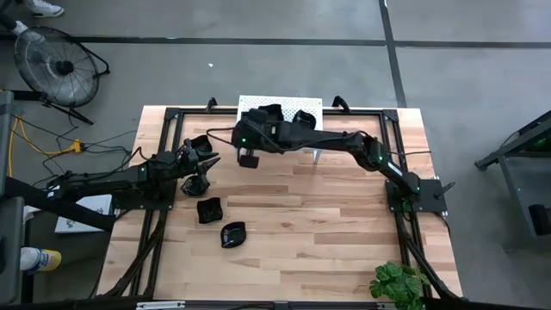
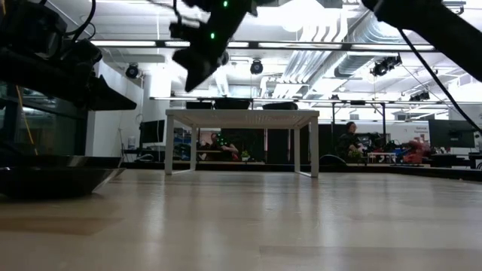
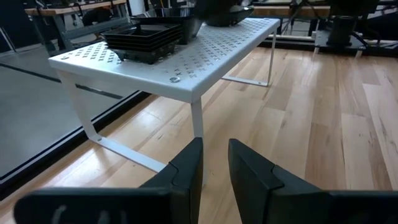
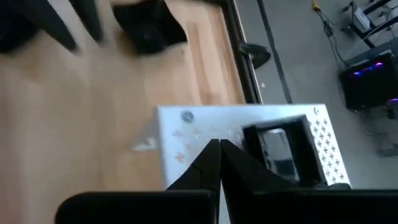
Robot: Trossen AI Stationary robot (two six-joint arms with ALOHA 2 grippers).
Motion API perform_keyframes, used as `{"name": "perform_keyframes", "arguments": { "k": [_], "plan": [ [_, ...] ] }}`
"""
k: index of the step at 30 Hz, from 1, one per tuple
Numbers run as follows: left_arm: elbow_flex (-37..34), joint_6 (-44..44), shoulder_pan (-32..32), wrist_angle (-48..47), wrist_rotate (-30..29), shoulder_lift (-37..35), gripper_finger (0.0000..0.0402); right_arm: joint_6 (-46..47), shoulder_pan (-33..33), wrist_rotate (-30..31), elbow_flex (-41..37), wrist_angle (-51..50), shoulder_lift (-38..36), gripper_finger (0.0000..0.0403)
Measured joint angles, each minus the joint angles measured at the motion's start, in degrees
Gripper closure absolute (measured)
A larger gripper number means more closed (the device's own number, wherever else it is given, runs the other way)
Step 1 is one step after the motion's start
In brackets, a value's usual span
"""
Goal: Pick & Place Mini shaped plates
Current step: Stack the leaf shaped plate on top of the other leaf shaped plate on the shelf
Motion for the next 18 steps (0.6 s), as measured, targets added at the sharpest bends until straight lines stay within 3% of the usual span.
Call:
{"name": "perform_keyframes", "arguments": {
  "k": [10, 18],
  "plan": [
    [0.0, 0.0, 0.0, 0.0, 0.0, 0.0, 0.0328, 7.6, 7.7, -9.3, 0.1, -4.3, -4.4, 0.0403],
    [0.0, 0.0, 0.0, 0.0, 0.1, 0.0, 0.0328, 19.1, 13.7, -18.8, 0.0, -13.0, -5.0, 0.0403]
  ]
}}
